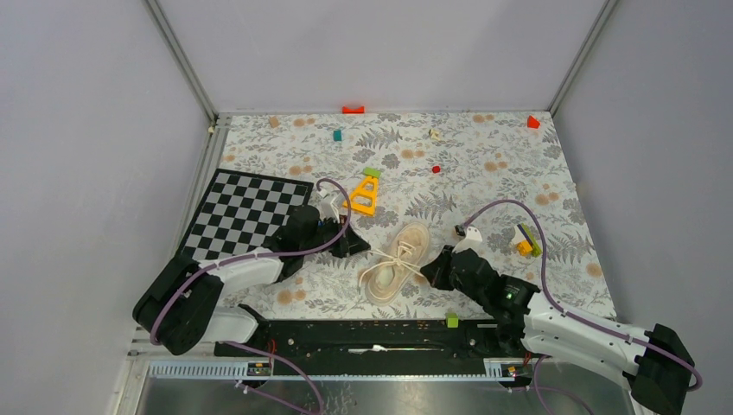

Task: Tie the shoes
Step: Tie the shoelace on the shoe.

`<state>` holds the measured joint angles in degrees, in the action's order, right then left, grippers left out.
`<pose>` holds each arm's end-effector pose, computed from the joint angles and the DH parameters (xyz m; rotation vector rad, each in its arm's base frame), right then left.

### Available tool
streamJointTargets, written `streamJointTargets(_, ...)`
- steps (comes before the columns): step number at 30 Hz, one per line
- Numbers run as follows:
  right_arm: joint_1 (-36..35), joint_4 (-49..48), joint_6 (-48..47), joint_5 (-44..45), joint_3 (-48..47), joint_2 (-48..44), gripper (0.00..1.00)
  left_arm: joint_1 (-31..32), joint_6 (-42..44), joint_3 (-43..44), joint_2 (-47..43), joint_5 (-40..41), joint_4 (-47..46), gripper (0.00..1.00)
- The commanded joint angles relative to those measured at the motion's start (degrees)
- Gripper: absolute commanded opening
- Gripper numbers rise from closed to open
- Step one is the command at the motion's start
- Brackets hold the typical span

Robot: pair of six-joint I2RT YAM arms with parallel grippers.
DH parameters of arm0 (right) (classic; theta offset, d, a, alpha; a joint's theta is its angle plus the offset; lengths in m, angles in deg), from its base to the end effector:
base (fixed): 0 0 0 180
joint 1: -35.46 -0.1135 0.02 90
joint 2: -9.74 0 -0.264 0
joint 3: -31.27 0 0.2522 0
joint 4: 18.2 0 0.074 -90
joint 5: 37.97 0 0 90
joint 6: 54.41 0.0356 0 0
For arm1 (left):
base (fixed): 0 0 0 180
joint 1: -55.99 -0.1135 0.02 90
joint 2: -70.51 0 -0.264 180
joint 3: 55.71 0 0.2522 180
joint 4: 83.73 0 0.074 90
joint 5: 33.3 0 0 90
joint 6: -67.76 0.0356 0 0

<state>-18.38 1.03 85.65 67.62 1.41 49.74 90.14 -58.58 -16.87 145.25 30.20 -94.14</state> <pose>0.1024 0.1239 0.1857 0.1017 2.1678 0.8135 0.1983 -0.1537 0.1748 0.2811 2.1774 -1.2085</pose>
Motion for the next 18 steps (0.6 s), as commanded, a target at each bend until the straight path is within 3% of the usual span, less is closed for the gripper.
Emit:
streamJointTargets(1, 0.1, 8.1, -0.1, 5.5, 2.4, -0.4, 0.0, -3.5, 2.3, -0.6, 1.4, 7.8, -3.6, 0.0)
streamJointTargets(13, 0.1, 8.2, 1.5, 5.4, 4.7, -2.1, 0.0, -5.1, 2.7, -0.3, 3.6, 7.2, -4.7, 0.0)
streamJointTargets(18, 0.1, 7.0, -1.4, 4.3, 2.4, -2.1, 0.0, -3.4, 3.3, 0.8, 4.2, 2.5, -5.5, 0.0)
